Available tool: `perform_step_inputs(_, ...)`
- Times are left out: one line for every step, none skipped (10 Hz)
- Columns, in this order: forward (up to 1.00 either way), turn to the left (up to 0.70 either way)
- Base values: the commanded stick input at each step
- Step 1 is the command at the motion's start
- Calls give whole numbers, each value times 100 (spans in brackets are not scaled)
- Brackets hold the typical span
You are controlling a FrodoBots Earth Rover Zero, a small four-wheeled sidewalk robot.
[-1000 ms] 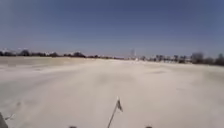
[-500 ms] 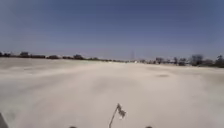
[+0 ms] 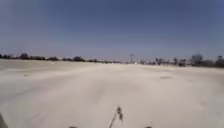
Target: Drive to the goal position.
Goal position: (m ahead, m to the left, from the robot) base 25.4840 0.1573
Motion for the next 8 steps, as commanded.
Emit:
perform_step_inputs(70,0)
perform_step_inputs(70,0)
perform_step_inputs(70,0)
perform_step_inputs(70,0)
perform_step_inputs(70,0)
perform_step_inputs(70,0)
perform_step_inputs(70,0)
perform_step_inputs(70,0)
